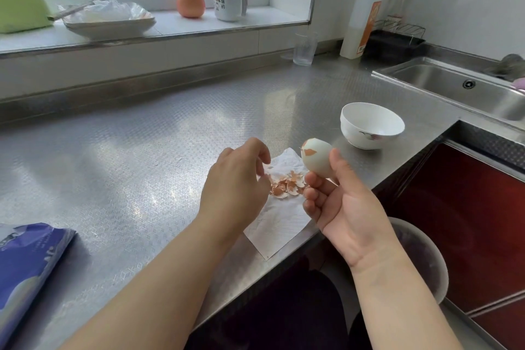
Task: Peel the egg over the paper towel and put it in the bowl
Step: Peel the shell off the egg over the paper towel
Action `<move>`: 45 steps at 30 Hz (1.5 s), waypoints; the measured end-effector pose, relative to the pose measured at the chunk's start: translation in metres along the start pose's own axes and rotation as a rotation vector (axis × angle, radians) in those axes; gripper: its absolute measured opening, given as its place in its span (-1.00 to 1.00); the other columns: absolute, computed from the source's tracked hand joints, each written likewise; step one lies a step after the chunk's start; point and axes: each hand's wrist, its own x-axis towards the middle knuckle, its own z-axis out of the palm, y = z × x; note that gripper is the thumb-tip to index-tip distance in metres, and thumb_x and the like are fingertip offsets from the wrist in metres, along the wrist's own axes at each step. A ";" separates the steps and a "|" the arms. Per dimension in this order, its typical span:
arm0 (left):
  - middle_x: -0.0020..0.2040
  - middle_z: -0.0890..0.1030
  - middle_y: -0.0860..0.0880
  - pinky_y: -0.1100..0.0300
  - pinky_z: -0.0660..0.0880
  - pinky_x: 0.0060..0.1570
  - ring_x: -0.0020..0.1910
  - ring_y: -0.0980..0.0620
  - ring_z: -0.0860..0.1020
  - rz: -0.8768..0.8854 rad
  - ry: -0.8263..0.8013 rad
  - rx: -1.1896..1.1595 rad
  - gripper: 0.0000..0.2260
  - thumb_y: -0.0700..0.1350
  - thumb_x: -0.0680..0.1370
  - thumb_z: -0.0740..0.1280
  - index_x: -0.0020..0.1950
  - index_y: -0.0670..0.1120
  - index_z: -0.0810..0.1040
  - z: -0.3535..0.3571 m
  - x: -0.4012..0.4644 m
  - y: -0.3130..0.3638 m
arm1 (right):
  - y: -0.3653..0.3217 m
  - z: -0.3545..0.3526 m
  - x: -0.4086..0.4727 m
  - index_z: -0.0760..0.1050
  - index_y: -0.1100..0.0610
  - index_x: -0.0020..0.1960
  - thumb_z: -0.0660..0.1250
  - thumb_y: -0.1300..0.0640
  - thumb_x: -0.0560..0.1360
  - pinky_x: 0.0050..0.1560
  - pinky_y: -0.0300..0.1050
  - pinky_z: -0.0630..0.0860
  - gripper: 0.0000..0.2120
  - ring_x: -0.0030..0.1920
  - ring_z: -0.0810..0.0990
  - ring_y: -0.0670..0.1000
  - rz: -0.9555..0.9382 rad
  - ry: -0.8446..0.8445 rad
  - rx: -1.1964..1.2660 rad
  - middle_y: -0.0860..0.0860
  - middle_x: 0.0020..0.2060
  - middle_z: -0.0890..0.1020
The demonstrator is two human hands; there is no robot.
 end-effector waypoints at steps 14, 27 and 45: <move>0.02 0.69 0.14 0.19 0.51 0.08 0.02 0.17 0.61 0.119 0.066 -0.231 -0.81 -0.03 0.60 0.32 0.18 0.07 0.65 0.004 -0.001 0.005 | 0.004 0.004 0.000 0.59 0.17 0.07 0.31 -0.10 0.48 -0.37 -0.27 0.49 -0.64 -0.41 0.55 -0.07 -0.090 -0.046 -0.088 0.04 -0.34 0.61; -0.05 0.71 0.02 0.33 0.52 -0.07 -0.15 0.12 0.57 -0.060 -0.043 -0.776 -0.81 -0.06 0.49 0.46 0.09 0.06 0.71 0.002 -0.001 0.011 | 0.016 0.015 -0.004 0.49 0.12 0.24 0.38 -0.07 0.39 -0.29 -0.25 0.48 -0.52 -0.36 0.60 -0.07 -0.214 -0.016 -0.175 0.04 -0.24 0.68; -0.12 0.69 0.09 0.31 0.51 -0.10 -0.14 0.06 0.60 0.015 0.158 -0.617 -0.85 -0.14 0.56 0.38 -0.04 0.11 0.67 0.008 -0.002 0.013 | 0.012 0.022 -0.006 0.55 0.18 0.08 0.35 -0.12 0.37 -0.33 -0.24 0.49 -0.57 -0.42 0.60 -0.02 -0.292 0.049 -0.287 0.06 -0.38 0.65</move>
